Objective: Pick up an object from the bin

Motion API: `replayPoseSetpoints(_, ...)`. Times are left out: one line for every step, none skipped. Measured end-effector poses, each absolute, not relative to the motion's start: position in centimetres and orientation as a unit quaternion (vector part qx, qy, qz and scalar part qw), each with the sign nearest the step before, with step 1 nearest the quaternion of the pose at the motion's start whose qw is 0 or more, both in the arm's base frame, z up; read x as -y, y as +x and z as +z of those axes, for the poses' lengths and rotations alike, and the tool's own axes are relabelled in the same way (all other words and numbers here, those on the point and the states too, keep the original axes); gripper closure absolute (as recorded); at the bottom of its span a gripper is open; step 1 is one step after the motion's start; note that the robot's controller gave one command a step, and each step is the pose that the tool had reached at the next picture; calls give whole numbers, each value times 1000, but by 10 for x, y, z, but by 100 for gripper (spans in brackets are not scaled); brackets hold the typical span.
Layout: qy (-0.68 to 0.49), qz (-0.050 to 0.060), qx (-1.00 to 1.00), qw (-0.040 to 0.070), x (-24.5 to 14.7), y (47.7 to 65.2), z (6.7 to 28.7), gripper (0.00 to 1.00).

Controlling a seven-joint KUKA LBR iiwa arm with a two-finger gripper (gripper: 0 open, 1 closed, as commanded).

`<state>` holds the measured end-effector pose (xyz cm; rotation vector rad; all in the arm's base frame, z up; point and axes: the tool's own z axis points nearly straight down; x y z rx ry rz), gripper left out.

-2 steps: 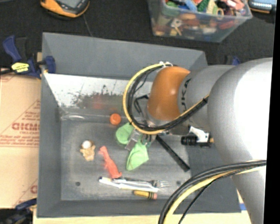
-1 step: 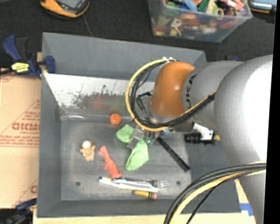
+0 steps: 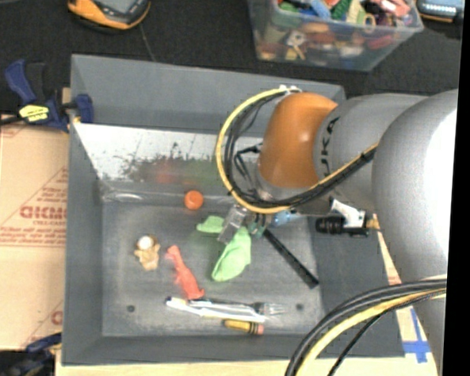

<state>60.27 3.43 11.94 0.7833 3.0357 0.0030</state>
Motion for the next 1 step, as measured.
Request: replayPoseSetpoints(249, 0, -969, 1, -34, 602, 150, 100)
